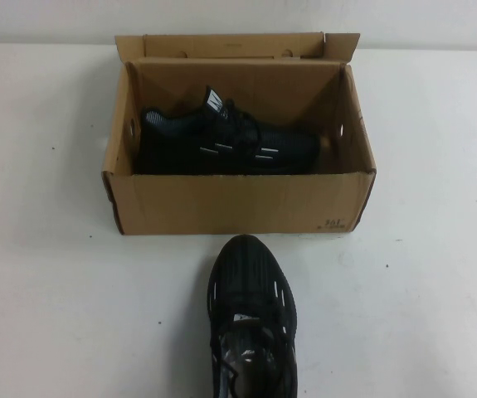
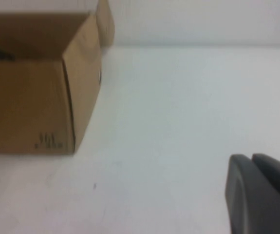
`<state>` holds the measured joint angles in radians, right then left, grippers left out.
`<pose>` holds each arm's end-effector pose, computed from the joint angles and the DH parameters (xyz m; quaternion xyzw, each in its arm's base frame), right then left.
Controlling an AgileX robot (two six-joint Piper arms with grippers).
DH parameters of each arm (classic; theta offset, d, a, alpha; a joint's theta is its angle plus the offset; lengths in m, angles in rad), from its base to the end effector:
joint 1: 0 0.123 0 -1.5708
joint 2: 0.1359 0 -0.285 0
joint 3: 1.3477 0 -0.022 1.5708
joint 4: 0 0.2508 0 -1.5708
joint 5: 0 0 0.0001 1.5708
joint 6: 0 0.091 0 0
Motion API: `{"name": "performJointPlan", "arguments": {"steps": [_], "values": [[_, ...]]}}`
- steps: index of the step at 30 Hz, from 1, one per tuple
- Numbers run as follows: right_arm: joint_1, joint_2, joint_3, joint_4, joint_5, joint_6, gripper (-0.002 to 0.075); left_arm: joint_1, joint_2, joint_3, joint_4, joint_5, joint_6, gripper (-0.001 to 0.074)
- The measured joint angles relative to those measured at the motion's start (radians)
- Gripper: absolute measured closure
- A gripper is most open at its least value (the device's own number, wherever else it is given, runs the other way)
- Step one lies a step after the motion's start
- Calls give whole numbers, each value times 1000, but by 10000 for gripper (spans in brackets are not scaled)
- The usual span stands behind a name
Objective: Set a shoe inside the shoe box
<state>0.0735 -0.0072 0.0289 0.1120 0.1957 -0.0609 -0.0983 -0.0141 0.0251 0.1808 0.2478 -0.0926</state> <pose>0.0561 0.0061 0.1861 -0.0164 0.7510 0.0485 0.6583 0.0553 -0.0014 0.1834 0.0549 0.7618 0.0118 0.6453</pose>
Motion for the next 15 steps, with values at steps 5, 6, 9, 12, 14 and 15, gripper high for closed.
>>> {"name": "performJointPlan", "arguments": {"steps": [5,6,9,12,14,15], "values": [[0,0,0,0,-291,0,743,0,0,0,1,-231,0,738],[0,0,0,0,-356,0,743,0,0,0,2,-274,0,738],[0,0,0,0,-497,0,743,0,0,0,4,-399,0,739],[0,0,0,0,-561,0,743,0,0,0,6,-447,0,738],[0,0,0,0,-567,0,743,0,0,0,6,-453,0,738],[0,0,0,0,-567,0,743,0,0,0,6,-455,0,738]]}}
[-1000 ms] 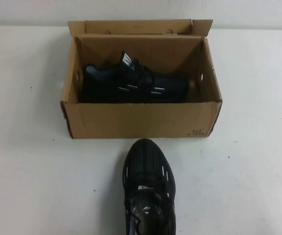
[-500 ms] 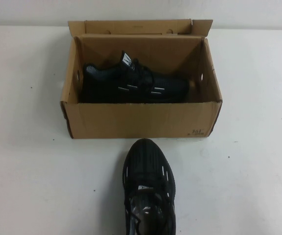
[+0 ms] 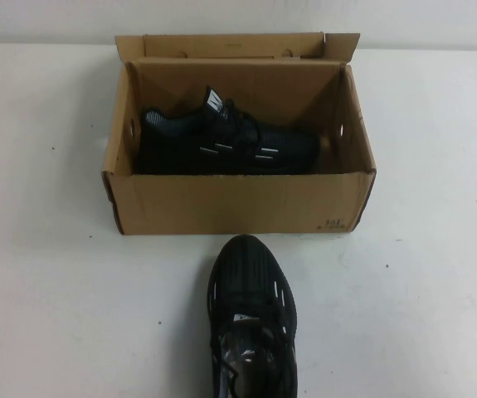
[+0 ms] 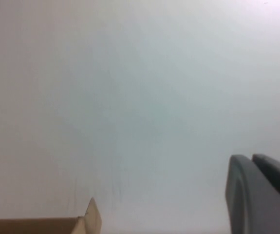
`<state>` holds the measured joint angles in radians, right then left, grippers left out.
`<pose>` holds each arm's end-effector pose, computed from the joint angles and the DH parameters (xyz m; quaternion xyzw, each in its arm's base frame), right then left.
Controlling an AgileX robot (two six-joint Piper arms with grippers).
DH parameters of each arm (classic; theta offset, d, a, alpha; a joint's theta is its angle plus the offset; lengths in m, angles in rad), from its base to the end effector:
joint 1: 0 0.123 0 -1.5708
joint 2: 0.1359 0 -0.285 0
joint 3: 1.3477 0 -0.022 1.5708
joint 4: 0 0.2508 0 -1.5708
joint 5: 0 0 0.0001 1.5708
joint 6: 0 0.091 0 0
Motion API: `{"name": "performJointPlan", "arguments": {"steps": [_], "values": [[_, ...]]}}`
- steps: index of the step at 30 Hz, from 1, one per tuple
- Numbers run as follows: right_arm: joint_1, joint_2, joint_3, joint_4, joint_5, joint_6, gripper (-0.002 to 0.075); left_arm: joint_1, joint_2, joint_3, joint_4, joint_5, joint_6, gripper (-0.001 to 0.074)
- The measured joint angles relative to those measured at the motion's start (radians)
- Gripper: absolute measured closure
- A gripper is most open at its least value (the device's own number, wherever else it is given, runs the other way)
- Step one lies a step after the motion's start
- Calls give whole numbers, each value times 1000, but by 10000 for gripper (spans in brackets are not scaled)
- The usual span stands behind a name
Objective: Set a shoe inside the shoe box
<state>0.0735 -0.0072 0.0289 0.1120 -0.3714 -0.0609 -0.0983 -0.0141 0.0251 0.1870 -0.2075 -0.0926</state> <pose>0.0488 -0.0001 0.2362 0.0090 0.5380 0.0384 0.8420 0.0523 -0.0086 0.2237 0.0719 0.5972 -0.0146 0.7987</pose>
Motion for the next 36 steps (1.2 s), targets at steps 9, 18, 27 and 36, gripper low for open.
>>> {"name": "performJointPlan", "arguments": {"steps": [9,18,27,36], "values": [[0,0,0,4,-178,0,743,0,0,0,2,-158,-29,738],[0,-8,-89,5,-448,158,743,0,0,-95,6,-444,-76,739],[0,42,-499,7,14,288,743,0,144,-462,6,-168,-141,738],[0,359,-659,-8,492,281,743,0,377,-625,4,417,-243,738]]}}
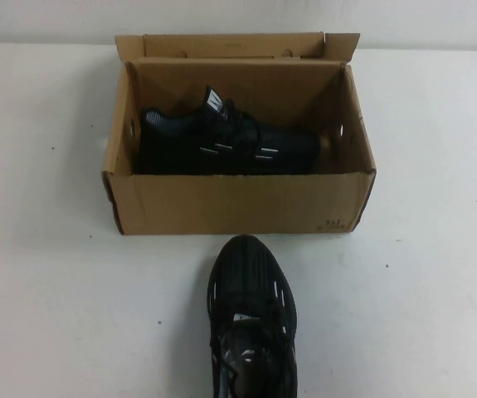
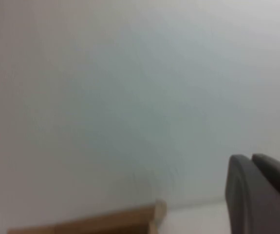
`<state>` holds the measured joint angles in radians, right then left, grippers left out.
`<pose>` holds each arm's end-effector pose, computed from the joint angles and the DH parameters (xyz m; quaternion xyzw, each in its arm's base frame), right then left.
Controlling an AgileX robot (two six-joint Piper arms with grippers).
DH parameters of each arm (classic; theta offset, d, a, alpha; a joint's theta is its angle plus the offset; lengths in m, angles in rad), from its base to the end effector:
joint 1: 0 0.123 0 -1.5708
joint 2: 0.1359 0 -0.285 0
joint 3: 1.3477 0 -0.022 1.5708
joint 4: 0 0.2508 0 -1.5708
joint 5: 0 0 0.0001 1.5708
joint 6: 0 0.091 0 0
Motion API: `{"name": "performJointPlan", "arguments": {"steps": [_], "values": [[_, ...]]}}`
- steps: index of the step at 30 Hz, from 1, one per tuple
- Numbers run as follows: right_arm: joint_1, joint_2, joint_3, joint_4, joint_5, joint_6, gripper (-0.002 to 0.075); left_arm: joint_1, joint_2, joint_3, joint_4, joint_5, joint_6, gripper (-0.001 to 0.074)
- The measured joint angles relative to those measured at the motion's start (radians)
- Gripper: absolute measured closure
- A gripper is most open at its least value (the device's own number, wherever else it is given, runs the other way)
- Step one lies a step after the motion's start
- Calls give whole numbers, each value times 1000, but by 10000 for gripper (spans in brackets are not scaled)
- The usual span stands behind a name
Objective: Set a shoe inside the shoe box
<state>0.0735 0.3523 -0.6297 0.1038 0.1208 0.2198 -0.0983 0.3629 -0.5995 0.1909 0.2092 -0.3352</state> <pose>0.0628 0.0058 0.3886 0.0717 0.6114 0.1589 0.7718 0.0708 -0.0034 0.3706 -0.0313 0.6634 -0.0790 0.7435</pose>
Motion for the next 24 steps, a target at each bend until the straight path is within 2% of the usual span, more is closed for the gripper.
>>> {"name": "performJointPlan", "arguments": {"steps": [4,8,10,13,18,21,24], "values": [[0,100,0,41,161,-10,743,0,58,0,-14,180,2,738],[0,200,0,229,327,-29,743,0,120,0,-69,328,4,738],[0,256,0,317,383,-91,743,0,153,0,-88,371,21,739],[0,353,0,518,462,-290,743,0,205,0,-154,423,113,738],[0,505,-2,926,638,-804,743,0,274,0,-354,489,387,739],[25,575,-35,1006,704,-927,743,0,305,0,-460,515,498,739],[97,624,-106,966,711,-938,741,0,328,0,-527,532,542,738]]}}
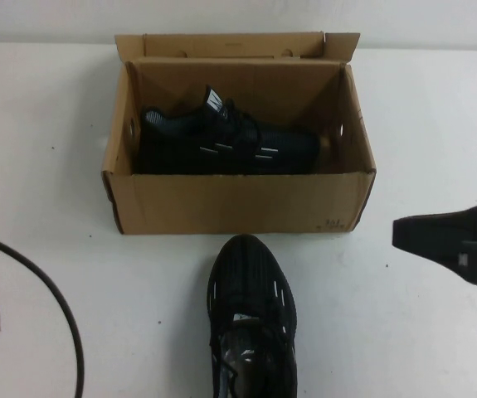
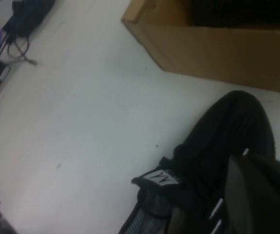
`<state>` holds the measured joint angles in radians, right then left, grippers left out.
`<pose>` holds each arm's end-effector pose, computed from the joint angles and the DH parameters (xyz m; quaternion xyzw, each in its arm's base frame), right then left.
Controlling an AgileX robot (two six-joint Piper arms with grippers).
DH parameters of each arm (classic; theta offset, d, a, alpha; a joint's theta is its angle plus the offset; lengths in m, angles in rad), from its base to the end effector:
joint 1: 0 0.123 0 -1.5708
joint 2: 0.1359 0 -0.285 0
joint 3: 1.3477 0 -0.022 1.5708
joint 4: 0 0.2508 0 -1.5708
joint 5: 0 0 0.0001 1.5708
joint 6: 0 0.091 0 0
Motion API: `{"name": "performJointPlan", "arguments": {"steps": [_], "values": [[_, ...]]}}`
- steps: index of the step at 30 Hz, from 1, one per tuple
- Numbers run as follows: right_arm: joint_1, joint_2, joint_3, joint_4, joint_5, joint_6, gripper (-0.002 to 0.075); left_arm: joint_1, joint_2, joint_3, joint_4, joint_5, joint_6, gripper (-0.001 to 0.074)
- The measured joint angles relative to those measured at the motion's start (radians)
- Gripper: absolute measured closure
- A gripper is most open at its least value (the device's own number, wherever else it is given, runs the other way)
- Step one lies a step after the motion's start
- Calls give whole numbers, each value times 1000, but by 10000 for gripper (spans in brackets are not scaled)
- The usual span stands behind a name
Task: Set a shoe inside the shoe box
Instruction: Pick up the shoe from the table
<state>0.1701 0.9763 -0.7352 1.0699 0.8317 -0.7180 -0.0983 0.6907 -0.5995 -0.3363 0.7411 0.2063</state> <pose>0.1680 0.0888 0.3205 -0.1551 0.8384 0.3755 0.3633 0.1221 -0.0324 0.2953 0.0700 0.9029 -0.1315 0.4032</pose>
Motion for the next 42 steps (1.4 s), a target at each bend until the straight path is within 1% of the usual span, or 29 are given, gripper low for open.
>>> {"name": "performJointPlan", "arguments": {"steps": [2,4,9,12,15,18,20,22,24,27,28,29,32,42], "values": [[70,23,-64,-81,0,56,741,0,6,-2,-27,8,11,738],[151,48,-126,-188,0,153,741,0,10,-2,-49,10,19,738],[403,143,-263,-546,15,505,739,0,12,-2,-98,19,60,738],[537,199,-314,-723,23,696,725,0,12,-2,-106,19,67,738],[655,252,-350,-840,28,843,703,0,12,-2,-107,19,69,738],[743,311,-367,-909,30,931,682,0,12,-2,-113,19,69,738],[771,358,-374,-924,30,976,657,0,12,-2,-114,19,69,738],[787,399,-381,-923,32,1001,608,0,12,-2,-114,21,71,738],[796,441,-391,-912,32,1010,521,0,12,-2,-114,29,71,738],[799,488,-396,-883,13,1014,370,0,12,-2,-114,36,71,738],[799,503,-397,-878,4,1016,334,0,12,-2,-114,38,71,738],[799,518,-398,-875,-4,1018,314,0,12,-2,-114,40,71,738],[799,558,-400,-863,-33,1020,288,0,12,-2,-114,41,71,738],[799,698,-402,-832,-139,1020,287,0,12,-2,-114,66,71,738]]}}
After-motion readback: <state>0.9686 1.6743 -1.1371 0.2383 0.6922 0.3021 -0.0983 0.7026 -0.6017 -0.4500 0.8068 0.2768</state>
